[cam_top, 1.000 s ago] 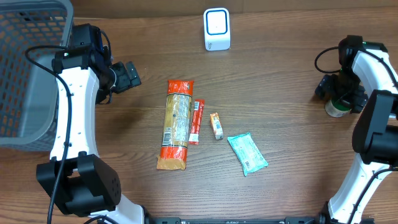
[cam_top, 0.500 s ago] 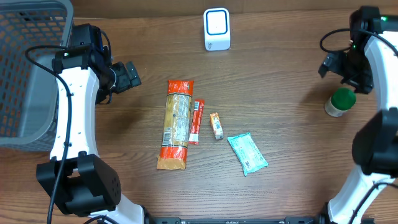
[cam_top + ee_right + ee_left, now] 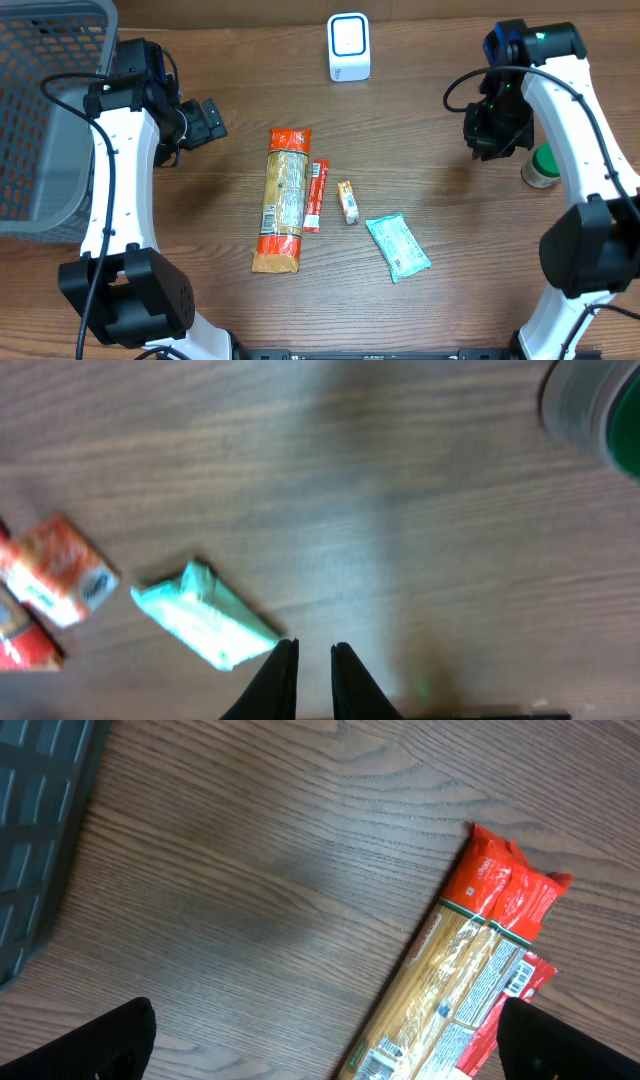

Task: Scan the item barcode
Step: 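Release the jar and move the right gripper over the green package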

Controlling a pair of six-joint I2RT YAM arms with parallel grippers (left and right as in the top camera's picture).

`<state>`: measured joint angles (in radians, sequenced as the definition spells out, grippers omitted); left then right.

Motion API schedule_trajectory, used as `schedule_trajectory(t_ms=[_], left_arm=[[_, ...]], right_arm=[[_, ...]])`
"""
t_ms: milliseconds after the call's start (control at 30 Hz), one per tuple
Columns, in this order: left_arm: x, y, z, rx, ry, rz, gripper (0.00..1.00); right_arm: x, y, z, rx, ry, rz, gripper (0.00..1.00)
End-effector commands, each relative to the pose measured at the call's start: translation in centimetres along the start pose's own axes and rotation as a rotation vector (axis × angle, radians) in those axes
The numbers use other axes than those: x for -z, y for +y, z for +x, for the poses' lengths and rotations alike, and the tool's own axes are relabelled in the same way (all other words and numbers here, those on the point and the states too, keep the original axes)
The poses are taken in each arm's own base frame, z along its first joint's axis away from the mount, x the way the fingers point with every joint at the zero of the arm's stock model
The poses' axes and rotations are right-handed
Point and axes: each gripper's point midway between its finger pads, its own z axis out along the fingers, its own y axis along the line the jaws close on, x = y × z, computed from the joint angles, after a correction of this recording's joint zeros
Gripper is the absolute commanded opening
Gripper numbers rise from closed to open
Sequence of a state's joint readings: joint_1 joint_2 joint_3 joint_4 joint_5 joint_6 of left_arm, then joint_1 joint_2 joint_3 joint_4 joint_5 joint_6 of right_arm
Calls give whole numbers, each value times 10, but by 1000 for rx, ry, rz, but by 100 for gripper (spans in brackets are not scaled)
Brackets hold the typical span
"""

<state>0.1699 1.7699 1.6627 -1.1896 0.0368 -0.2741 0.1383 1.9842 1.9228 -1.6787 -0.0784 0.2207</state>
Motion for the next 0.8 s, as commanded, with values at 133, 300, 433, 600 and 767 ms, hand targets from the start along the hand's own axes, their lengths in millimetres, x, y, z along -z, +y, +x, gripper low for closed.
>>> schedule_trajectory(t_ms=[133,300,433,600,767], left_arm=[[3,-3,-3,-22,-12,2,100],[3,-3,-3,-23,-12,2,100],[3,-3,-3,-22,-12,2,100],[3,-3,-3,-22,-12,2,100],[3,-3,-3,-23,-12,2,100]], right_arm=[[43,13,40,80,-113,-35,14],[11,18,52,110,-62,-27,16],[-36,39,63,161,4,-74,19],[-99,56,82,249,39,-74,26],[-141,67,95,328,24,-73,47]])
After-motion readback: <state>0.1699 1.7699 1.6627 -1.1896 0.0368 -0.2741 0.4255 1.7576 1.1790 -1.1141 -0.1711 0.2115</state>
